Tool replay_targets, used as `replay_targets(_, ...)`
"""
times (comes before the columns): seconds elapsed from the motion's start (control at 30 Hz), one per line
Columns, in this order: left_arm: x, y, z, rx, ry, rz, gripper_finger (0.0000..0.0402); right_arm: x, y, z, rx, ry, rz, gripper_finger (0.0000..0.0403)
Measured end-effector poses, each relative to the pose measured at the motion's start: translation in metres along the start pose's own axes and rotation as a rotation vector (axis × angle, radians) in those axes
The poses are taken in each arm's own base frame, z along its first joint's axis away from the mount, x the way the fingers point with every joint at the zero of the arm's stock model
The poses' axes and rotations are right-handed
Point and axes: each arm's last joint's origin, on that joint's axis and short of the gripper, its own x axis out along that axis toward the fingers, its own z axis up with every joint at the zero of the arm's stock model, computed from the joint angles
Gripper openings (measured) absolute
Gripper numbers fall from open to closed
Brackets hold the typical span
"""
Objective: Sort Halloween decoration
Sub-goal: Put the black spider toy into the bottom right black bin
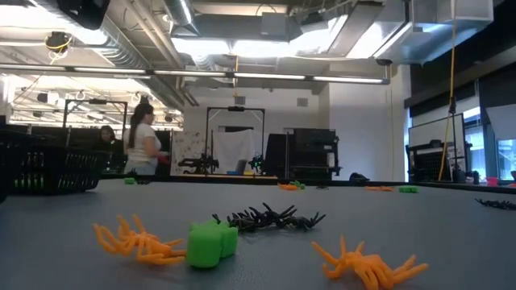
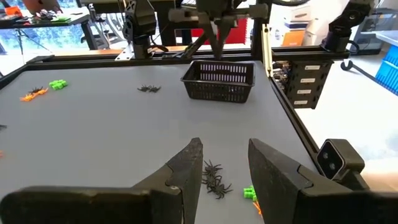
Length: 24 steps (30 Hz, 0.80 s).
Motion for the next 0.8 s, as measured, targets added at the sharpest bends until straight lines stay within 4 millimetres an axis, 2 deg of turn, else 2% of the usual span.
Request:
replay_targets(0.1,0.001,0.002,0.000,-0.002,0.000,0.007,0.0121,0.007,0.002,-0.004,0.034,0.000,0.040,0.0027)
replay_targets(0.2,0.003,0.003,0.001,-0.007,0.000,0.013,0.0121,0.008,0.001,-0.004,0.042,0.001,0.034,0.0072)
replay_targets(0.4,0.003,0.003,0.001,-0.020,0.001,0.012,0.0121,0.011,-0.007,0.010,0.076,-0.019,0.023,0.0156)
replay_targets(0.53,0.003,0.003,0.001,-0.020,0.001,0.012,0.0121,0.013,-0.012,0.033,0.066,-0.134,0.032,0.0180)
replay_targets(0.7,0.003,0.003,0.001,-0.020,0.001,0.012,0.0121,0.016,-0.013,0.070,-0.044,-0.334,0.120,0.0183)
replay_targets(0.8,0.003,0.003,0.001,-0.019,0.002,0.012,0.0121,0.024,-0.012,0.093,-0.110,-0.418,0.179,0.0183)
